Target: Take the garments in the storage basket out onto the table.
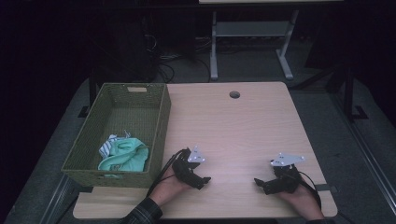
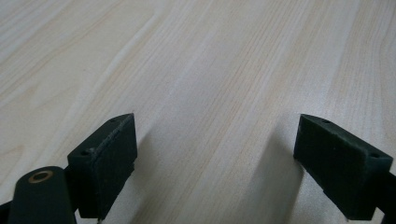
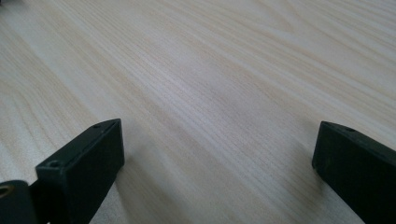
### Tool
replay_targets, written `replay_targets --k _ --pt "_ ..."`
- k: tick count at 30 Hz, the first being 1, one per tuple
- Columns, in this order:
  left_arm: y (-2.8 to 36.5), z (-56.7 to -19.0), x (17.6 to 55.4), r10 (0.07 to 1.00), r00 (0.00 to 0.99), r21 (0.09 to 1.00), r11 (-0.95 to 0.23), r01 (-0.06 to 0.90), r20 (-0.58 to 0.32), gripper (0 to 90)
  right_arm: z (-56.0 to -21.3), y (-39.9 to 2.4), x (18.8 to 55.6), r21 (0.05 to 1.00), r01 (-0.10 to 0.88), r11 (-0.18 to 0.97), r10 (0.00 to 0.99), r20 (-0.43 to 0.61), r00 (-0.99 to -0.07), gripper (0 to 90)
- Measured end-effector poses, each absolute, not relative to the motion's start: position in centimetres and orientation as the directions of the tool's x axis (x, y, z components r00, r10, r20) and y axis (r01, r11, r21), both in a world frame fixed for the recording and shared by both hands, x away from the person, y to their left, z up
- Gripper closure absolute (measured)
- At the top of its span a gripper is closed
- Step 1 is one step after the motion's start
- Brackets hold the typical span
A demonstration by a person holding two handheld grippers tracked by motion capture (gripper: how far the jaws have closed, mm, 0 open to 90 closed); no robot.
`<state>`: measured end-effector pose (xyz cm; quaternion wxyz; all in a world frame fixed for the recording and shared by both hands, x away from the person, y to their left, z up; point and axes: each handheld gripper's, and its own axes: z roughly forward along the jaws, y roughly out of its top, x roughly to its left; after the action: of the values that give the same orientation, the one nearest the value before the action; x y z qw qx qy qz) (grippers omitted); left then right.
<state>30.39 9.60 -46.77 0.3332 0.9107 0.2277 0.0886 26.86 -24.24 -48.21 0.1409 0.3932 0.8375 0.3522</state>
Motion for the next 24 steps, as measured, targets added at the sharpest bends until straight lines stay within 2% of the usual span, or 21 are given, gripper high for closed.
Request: replay_targets --k 6,11,24 --pt "9.6 -46.2 30.5 0.496 0.868 0.661 -0.649 0.376 -0.006 12.7 -48.2 -24.2 26.9 0.701 0.560 0.443 0.758 0.041 -0.651 1.6" --pt "9.8 -45.6 30.7 0.493 0.870 0.658 -0.662 0.360 0.019 12.7 -48.2 -24.2 26.9 0.699 0.560 0.444 0.758 0.041 -0.652 1.6" --pt "10.2 -44.4 31.1 0.494 0.869 0.674 -0.648 0.355 0.018 12.8 -48.2 -24.3 26.9 0.702 0.554 0.448 0.755 0.036 -0.655 1.6"
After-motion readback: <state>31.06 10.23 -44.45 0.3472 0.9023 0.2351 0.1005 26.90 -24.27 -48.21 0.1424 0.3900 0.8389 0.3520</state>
